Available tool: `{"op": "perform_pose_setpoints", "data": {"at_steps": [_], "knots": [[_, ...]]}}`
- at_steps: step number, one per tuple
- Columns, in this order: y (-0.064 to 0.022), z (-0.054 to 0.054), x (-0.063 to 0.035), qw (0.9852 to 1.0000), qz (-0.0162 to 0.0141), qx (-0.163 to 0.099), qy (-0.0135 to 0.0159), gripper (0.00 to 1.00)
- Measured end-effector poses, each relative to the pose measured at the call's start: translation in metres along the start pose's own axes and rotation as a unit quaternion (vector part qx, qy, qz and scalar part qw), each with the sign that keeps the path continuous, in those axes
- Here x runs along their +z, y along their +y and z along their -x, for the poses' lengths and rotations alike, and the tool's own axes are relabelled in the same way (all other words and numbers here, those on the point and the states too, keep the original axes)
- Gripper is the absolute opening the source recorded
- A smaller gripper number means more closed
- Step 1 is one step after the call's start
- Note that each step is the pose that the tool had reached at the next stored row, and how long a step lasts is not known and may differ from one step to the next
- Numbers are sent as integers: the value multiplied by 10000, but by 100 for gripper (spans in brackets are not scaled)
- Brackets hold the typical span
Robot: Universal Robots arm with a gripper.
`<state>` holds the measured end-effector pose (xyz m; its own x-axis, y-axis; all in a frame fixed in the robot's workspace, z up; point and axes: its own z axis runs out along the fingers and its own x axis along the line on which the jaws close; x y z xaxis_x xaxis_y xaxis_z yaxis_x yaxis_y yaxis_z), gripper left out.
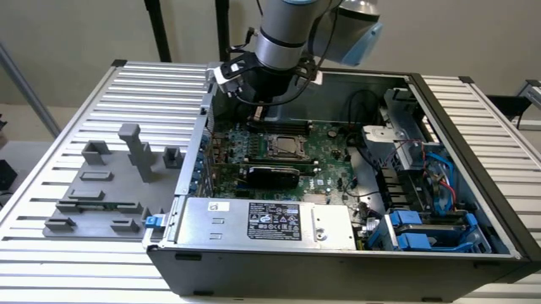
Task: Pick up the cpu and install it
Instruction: 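Install the first cpu locking lever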
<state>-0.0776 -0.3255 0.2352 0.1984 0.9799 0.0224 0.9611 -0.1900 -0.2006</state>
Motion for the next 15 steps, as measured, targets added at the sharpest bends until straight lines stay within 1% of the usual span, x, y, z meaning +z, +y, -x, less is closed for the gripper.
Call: {"op": "perform_pose_setpoints", "data": {"at_steps": [2,4,5,9,11,15], "knots": [[-14,4,14,10000,1,73,14,11],[-16,4,20,9998,4,199,39,11],[-16,5,20,9996,5,277,57,11],[-16,4,21,9984,2,546,153,11],[-18,5,22,9977,-5,650,215,11],[-28,7,24,9962,-37,783,378,11]]}}
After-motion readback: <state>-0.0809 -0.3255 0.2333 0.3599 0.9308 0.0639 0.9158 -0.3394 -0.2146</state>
